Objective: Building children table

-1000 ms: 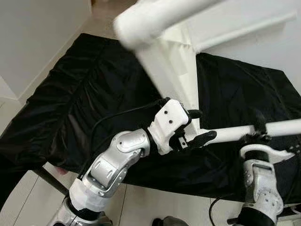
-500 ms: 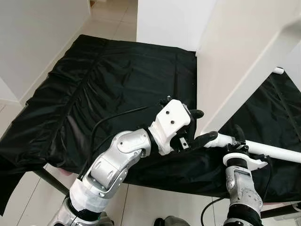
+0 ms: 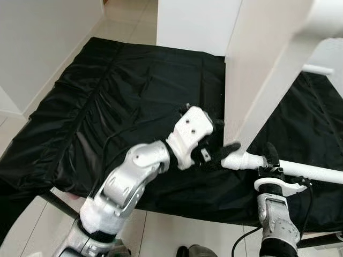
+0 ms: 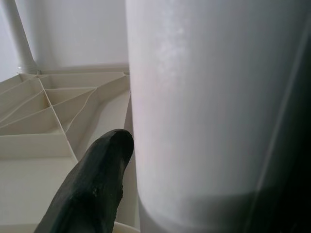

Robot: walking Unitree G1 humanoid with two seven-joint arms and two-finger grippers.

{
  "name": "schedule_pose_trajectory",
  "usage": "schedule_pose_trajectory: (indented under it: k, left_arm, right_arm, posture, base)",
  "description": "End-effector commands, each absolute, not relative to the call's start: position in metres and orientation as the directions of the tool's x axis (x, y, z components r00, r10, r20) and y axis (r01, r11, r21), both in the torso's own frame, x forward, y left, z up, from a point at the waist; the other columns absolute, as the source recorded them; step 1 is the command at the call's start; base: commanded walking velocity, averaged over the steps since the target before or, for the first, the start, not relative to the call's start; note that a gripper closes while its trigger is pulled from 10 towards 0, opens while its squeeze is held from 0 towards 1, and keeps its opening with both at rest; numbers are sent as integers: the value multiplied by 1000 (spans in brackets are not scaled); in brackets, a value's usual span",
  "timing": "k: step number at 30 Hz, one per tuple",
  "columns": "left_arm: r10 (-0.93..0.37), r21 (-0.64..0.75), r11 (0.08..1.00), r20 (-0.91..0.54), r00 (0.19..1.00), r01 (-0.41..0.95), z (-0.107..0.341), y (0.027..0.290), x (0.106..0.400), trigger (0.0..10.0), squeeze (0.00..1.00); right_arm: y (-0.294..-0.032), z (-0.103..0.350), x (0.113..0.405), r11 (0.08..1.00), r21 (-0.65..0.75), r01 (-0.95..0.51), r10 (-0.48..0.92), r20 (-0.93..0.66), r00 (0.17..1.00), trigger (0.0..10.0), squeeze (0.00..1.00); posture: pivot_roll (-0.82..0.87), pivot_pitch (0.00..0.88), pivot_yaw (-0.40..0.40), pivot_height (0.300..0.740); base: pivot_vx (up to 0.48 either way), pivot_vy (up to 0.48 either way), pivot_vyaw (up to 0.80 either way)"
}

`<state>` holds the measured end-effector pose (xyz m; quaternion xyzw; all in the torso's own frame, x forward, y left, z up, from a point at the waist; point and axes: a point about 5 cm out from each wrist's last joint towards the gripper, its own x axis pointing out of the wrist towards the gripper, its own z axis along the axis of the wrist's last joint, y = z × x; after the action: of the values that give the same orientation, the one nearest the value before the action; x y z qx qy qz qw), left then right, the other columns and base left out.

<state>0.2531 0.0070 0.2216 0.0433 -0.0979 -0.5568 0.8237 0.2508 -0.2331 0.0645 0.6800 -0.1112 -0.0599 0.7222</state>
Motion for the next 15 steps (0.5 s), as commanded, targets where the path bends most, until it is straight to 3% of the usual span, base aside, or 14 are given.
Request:
schedule_pose_trajectory:
  k: [1,2,3,4,5,15]
  left_arm:
    - [-932,164,360,105,347,918,221,2,253,10000,0]
    - [-949,164,312,107,298,936,223,-3,252,10000,0]
    - [-960,175,273,110,257,946,224,-7,250,10000,0]
    - [-960,175,273,110,257,946,224,-7,250,10000,0]
    - [-968,184,244,107,227,952,224,-12,251,10000,0]
    - [-985,228,167,90,150,959,228,-23,260,10000,0]
  right_arm:
    - [-218,37,241,5,998,66,-199,-64,978,10000,0]
    - [-219,36,238,6,998,61,-209,-59,976,10000,59]
    - [-219,36,235,4,998,55,-216,-53,975,10000,251]
    - [-219,36,235,4,998,55,-216,-53,975,10000,251]
    - [-219,36,232,15,998,53,-220,-48,974,10000,1000]
    - [-217,38,215,27,999,28,-246,-20,969,10000,1000]
  posture:
    - [118,111,-31,740]
    - [106,113,-25,740]
    - [104,113,-24,740]
    - [104,113,-24,740]
    - [99,112,-20,740]
    - [67,108,11,740]
  base:
    - [0,0,0]
    - [0,0,0]
    - [0,0,0]
    - [0,0,0]
    - [0,0,0]
    - [0,0,0]
